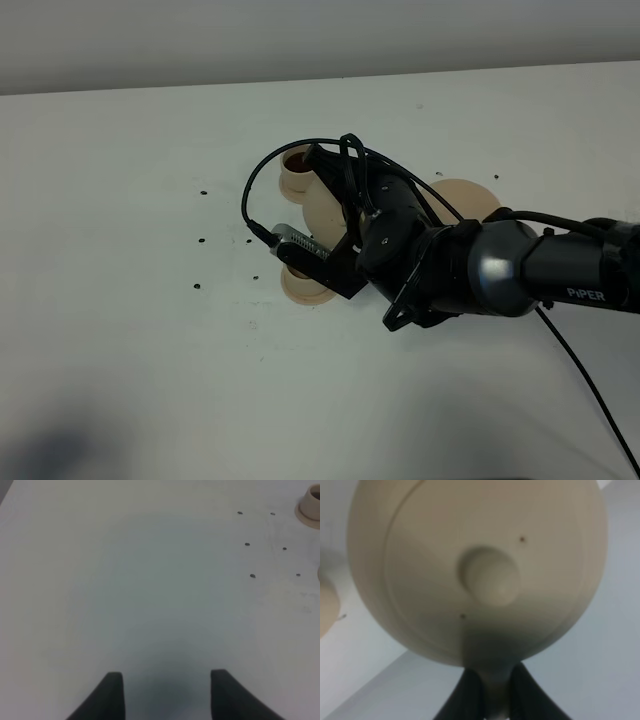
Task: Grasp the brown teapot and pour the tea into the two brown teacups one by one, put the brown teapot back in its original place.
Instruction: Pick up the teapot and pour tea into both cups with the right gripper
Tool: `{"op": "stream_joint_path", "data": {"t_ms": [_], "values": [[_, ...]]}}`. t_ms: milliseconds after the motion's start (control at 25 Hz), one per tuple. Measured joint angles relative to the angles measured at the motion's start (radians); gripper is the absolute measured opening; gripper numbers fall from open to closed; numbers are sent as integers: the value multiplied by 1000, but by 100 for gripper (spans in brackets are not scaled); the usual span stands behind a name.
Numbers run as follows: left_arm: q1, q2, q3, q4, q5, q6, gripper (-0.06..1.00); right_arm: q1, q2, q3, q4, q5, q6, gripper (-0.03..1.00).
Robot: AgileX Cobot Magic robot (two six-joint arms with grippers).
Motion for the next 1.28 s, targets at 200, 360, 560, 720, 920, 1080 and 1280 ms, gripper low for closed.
{"op": "stream_joint_path", "data": {"t_ms": [200,360,560,720,920,1080,1280], "values": [[0,0,0,0,0,0,43,0,0,-15,-1,0,-25,10],[0,0,0,0,0,1,43,0,0,-25,0,0,-44,10],[0,0,0,0,0,1,43,0,0,-29,0,-8,-61,10],[0,0,0,0,0,1,43,0,0,-33,-1,-24,-88,10],[0,0,0,0,0,1,43,0,0,-33,0,-27,-110,10],[0,0,0,0,0,1,43,0,0,-33,0,-28,-133,10],[0,0,0,0,0,1,43,0,0,-34,0,-32,-153,10]]}}
